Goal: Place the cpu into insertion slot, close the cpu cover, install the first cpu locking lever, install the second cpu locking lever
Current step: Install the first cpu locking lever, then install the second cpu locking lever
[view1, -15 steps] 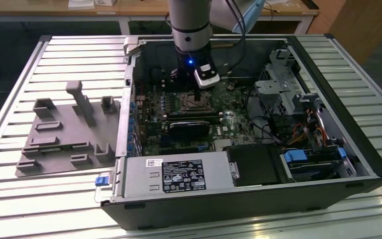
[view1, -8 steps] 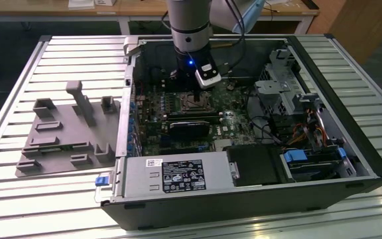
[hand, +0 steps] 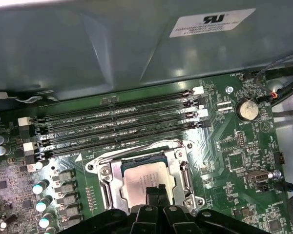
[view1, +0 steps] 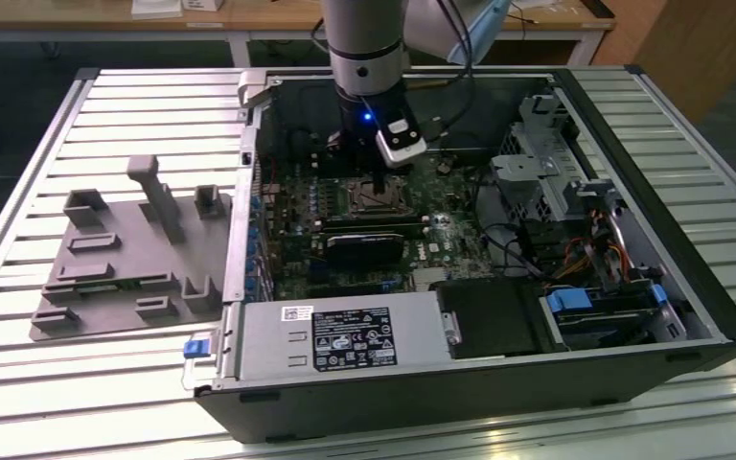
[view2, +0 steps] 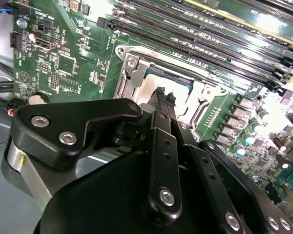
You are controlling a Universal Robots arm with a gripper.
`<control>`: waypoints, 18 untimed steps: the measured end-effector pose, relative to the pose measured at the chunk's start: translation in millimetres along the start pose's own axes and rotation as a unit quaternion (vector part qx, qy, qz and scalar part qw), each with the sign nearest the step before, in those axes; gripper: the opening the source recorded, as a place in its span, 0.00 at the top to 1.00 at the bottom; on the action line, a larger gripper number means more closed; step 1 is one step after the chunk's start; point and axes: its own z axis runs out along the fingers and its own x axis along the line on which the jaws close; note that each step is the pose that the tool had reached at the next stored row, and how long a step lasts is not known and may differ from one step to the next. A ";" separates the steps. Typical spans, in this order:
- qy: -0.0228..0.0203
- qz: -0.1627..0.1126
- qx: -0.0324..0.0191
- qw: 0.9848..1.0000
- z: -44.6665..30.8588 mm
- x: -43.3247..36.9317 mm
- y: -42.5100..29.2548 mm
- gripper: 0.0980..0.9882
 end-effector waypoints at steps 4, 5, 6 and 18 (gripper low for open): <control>0.000 0.000 0.000 1.000 -7.5 -1.0 0.4 1.00; 0.000 0.000 0.000 1.000 -9.4 -1.3 0.4 1.00; 0.000 0.000 0.000 1.000 -11.2 -1.6 0.5 1.00; 0.000 0.000 0.000 1.000 -16.4 -2.3 0.7 1.00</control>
